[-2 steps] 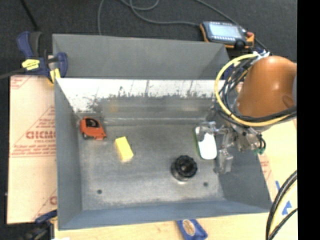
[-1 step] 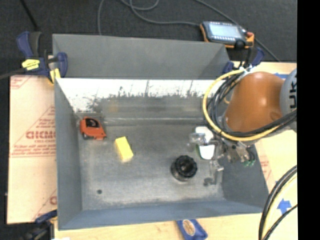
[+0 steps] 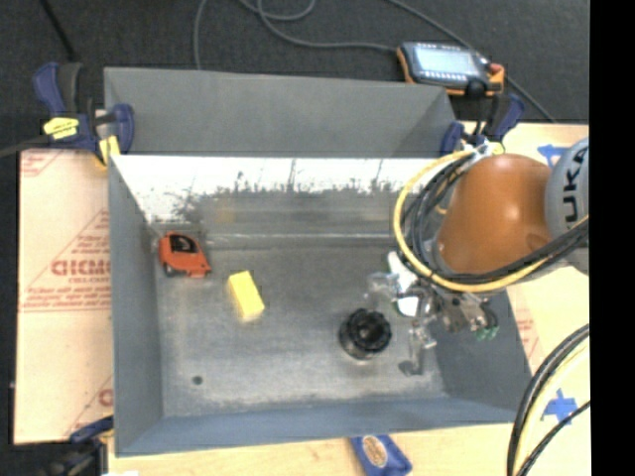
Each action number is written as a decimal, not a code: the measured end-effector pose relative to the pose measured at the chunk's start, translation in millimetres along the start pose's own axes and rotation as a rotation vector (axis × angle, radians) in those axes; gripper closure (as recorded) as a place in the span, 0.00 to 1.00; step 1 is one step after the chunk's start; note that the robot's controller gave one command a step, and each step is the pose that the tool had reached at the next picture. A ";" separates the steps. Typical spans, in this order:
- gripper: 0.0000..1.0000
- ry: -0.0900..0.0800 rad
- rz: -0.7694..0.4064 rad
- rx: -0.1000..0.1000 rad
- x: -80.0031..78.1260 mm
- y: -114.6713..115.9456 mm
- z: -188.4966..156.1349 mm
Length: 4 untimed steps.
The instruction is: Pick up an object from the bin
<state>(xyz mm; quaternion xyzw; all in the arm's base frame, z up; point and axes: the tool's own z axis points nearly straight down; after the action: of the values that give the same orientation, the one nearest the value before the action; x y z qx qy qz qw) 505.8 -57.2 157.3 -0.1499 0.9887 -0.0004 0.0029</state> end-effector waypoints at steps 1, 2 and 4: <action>0.00 0.006 -0.081 -0.003 -15.0 0.2 21.9; 0.00 -0.004 -0.056 0.002 -65.3 10.1 66.3; 1.00 0.006 -0.126 -0.001 -43.5 22.7 67.0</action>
Offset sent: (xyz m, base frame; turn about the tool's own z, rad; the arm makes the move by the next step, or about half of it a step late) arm 0.0640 0.0377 -0.0771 -0.0517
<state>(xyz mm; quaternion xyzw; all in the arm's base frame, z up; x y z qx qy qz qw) 541.0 -22.6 90.5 -0.2119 0.9773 -0.0003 0.0000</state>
